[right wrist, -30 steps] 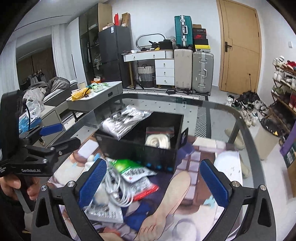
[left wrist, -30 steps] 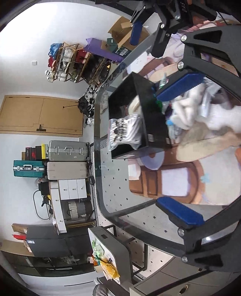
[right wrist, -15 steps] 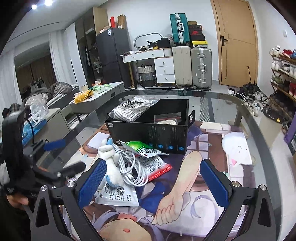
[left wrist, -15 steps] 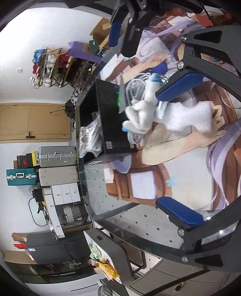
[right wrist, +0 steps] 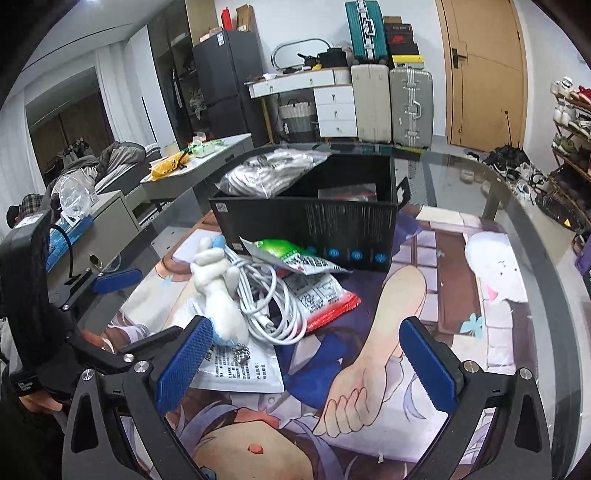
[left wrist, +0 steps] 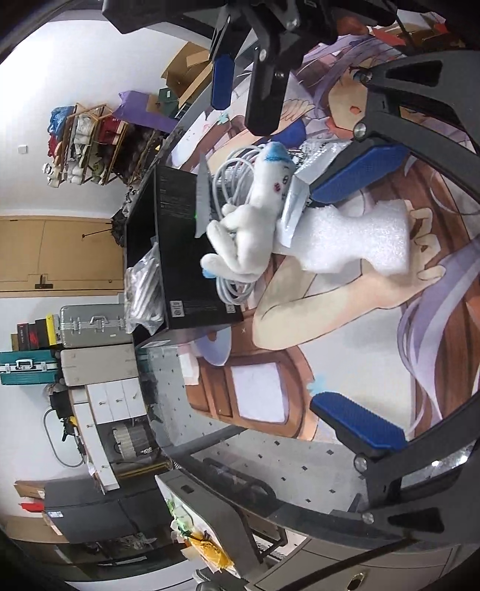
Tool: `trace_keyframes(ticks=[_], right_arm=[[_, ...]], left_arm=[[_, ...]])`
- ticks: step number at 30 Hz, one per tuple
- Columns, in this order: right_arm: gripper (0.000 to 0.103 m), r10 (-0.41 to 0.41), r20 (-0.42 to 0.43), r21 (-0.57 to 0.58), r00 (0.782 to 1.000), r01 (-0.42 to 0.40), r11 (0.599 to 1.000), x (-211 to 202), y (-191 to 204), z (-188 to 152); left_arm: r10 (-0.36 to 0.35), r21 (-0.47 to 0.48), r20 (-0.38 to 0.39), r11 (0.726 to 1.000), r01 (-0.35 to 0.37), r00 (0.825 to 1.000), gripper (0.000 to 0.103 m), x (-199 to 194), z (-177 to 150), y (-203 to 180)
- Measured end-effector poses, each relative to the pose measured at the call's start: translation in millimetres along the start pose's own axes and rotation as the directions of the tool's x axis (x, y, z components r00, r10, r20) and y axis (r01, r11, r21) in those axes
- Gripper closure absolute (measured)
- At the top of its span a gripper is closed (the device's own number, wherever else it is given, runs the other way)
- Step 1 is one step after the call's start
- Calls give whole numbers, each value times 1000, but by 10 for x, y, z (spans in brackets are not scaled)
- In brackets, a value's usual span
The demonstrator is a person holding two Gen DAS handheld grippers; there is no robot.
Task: Organize soft objects
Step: 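Move left tool to white foam while right tool approaches printed packet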
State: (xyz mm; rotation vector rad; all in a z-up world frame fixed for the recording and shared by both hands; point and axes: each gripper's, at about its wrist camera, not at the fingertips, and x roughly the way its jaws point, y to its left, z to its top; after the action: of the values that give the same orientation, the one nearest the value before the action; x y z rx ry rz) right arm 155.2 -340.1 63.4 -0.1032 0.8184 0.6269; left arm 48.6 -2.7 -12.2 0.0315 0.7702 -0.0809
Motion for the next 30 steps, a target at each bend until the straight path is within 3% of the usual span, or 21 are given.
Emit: trace_keyframes(ticks=[15, 30], right_arm=[[0, 82, -72, -3, 994, -82, 997, 204, 149, -67], [1, 67, -141, -4, 988, -68, 998, 424, 129, -85]], left_arm=[[-53, 22, -24, 998, 53, 998, 0, -17, -45, 58], [-52, 19, -67, 998, 53, 996, 0, 36, -52, 90]])
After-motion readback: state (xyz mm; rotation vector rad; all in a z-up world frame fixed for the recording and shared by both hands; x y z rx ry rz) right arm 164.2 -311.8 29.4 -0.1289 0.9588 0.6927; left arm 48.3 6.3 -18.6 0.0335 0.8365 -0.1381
